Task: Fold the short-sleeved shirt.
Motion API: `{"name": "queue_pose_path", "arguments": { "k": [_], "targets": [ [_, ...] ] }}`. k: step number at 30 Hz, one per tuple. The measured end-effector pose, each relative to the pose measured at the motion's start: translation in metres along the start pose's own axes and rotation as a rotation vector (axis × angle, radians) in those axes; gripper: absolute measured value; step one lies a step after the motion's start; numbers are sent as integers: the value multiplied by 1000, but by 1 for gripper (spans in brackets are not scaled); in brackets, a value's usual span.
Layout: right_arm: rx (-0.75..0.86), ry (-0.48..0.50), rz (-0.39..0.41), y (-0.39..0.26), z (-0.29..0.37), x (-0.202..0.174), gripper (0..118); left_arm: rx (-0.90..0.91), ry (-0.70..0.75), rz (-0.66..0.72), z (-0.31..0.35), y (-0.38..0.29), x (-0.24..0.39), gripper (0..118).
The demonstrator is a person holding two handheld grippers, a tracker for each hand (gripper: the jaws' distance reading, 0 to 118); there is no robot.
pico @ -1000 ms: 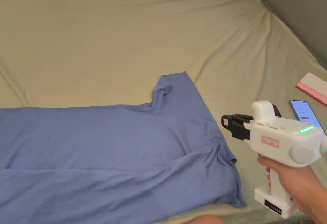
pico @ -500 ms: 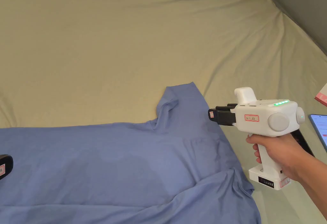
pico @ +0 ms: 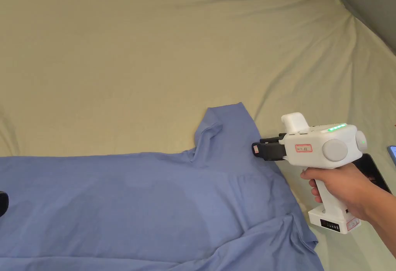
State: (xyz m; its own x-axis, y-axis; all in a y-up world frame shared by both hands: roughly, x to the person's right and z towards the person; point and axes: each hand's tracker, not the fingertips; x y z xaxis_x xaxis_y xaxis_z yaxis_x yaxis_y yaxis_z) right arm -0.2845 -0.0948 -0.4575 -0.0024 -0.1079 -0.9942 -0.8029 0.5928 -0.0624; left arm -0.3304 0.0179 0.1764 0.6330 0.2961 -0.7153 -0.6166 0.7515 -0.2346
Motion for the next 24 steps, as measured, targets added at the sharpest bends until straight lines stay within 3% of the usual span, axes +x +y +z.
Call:
{"name": "queue_pose_path", "arguments": {
  "k": [5,6,8,12,24],
  "targets": [
    [2,6,64,-8,1,-18,3,1,22,19,-1,0,-10,0],
    [12,27,65,-9,-3,-12,0,0,24,21,-1,1,-12,0],
    [19,1,96,-11,-3,-14,0,-2,40,12,-2,5,-16,0],
    [76,93,27,-11,13,-8,0,-5,71,22,-6,14,-40,0],
    [144,136,62,-8,50,-39,0,-91,181,43,-35,36,-154,0]
  ]
}}
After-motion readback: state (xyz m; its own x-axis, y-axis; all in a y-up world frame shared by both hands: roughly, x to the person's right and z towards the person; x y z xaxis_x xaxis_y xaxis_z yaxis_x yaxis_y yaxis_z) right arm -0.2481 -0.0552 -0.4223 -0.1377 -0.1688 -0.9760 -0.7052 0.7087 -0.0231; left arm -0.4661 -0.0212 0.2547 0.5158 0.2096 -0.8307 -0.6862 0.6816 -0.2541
